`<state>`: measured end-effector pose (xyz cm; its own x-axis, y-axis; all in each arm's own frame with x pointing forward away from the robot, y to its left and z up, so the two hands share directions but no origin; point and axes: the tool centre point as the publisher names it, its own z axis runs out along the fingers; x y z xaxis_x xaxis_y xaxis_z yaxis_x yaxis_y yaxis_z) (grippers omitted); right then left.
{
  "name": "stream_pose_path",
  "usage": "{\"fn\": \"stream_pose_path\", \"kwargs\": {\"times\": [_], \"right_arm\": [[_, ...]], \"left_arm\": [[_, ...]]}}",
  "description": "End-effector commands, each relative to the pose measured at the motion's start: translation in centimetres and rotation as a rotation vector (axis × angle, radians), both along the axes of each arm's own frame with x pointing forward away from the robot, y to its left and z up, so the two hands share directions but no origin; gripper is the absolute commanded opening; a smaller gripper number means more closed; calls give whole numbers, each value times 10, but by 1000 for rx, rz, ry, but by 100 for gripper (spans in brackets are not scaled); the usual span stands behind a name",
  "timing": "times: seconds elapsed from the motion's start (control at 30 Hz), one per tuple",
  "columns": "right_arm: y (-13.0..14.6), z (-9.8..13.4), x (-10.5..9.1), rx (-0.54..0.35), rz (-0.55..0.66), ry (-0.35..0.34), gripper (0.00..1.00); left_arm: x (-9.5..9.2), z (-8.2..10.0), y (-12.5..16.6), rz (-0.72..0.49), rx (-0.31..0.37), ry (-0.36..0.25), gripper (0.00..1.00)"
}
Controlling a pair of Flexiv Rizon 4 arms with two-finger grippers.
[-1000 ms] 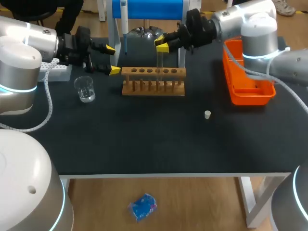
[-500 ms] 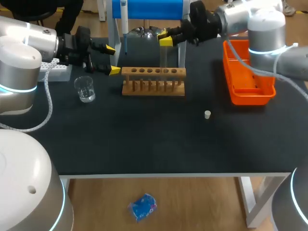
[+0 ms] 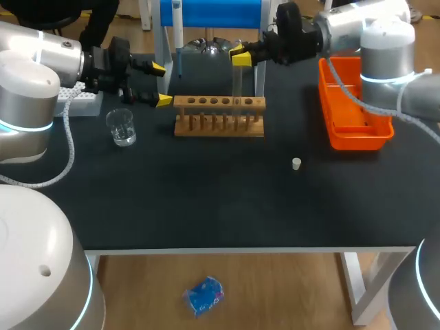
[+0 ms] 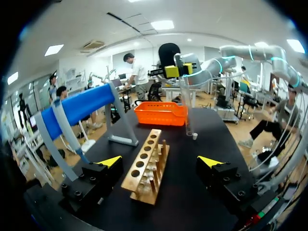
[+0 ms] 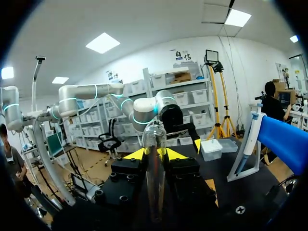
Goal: Invert the test tube, pick up the pipette, mount the tip to pipette, aspirate from beaker and dispense into the tube, eject the tip, return the pipette, and cap with the stopper.
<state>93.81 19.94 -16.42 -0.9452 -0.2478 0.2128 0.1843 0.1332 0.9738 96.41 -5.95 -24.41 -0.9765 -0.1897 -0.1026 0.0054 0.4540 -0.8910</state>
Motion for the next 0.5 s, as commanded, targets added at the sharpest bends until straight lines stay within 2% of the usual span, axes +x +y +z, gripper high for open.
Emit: {"fn": "stream_pose_path", "kwargs": {"times": [0.03, 0.07, 0.1, 0.13, 0.17, 0.2, 0.23, 0.5], "right_arm": [[-6, 2, -1, -27, 34, 218, 0], [-9, 2, -1, -45, 48, 302, 0], [-11, 1, -1, -45, 58, 423, 0], [-12, 1, -1, -33, 59, 479, 0], [-13, 2, -2, -46, 91, 539, 0], [-16, 3, -2, -64, 94, 541, 0], [-17, 4, 1, -78, 73, 511, 0], [-17, 4, 1, -78, 73, 511, 0]], "left_arm": [[-30, 17, -7, -63, -9, -399, 100], [-38, 20, -10, -95, -9, -464, 100], [-44, 21, -14, -116, -8, -497, 100], [-49, 23, -17, -128, -8, -526, 100], [-52, 23, -20, -128, 5, -525, 100], [-52, 23, -23, -121, 9, -469, 100], [-52, 23, -23, -121, 9, -469, 100], [-52, 23, -23, -121, 9, -469, 100]]}}
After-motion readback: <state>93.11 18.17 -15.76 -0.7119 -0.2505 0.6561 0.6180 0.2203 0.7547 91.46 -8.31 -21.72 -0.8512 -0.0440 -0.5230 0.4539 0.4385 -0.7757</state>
